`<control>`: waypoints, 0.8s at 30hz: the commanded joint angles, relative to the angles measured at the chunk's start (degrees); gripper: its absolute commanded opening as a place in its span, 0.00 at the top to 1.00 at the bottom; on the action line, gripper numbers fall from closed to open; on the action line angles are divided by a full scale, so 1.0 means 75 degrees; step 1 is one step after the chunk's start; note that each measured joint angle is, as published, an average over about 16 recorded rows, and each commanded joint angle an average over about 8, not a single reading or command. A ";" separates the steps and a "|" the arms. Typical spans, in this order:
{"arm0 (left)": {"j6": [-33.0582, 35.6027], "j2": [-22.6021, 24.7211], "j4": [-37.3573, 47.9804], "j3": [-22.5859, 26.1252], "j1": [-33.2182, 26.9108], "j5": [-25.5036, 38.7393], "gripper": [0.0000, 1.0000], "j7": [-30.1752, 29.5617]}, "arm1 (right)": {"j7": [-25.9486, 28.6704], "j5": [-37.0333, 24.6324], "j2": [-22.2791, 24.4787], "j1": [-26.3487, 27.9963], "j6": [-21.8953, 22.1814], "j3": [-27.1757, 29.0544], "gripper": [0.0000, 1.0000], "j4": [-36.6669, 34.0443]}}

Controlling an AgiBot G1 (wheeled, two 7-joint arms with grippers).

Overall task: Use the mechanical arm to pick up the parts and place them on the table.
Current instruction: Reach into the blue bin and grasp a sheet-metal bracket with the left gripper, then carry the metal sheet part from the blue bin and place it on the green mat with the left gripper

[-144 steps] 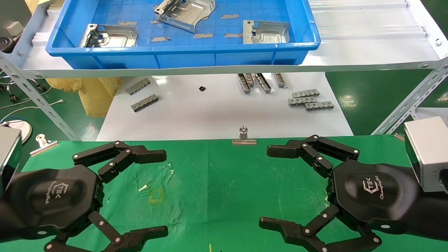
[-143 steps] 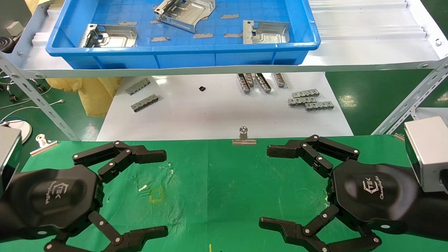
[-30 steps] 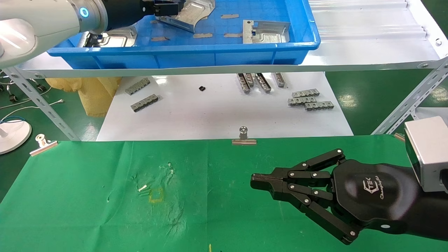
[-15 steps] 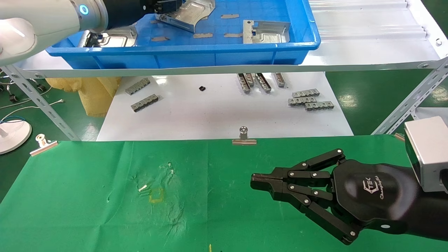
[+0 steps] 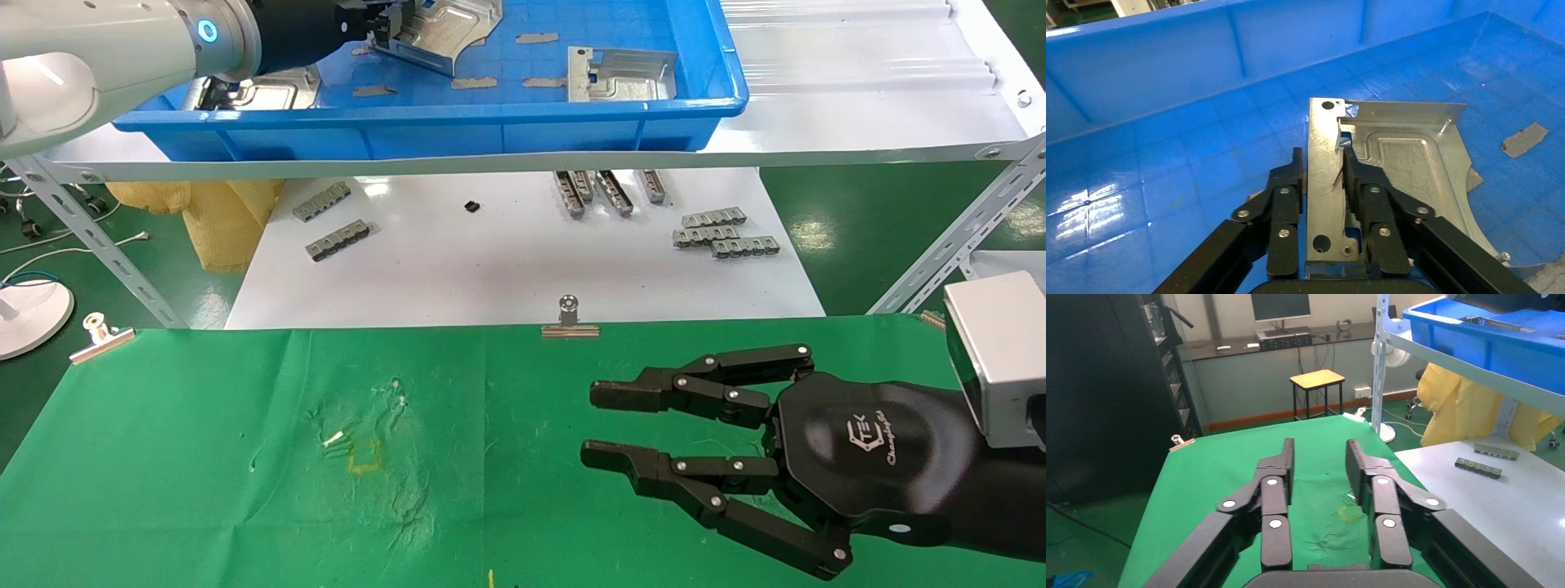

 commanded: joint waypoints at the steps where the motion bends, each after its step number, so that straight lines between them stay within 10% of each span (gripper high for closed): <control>1: -0.0034 0.0001 -0.0025 0.0040 0.0014 -0.0016 1.00 0.0001 | 0.0000 0.0000 0.0000 0.0000 0.0000 0.0000 0.00 0.0000; 14: 0.0530 -0.0184 -0.0371 0.0068 -0.0145 -0.0466 1.00 0.0565 | 0.0000 0.0000 0.0000 0.0000 0.0000 -0.0001 0.00 0.0000; 24: 0.3035 -0.1041 -0.0629 -0.0461 -0.0155 -0.1391 1.00 0.1867 | 0.0000 0.0001 0.0000 0.0000 0.0000 -0.0001 0.00 0.0000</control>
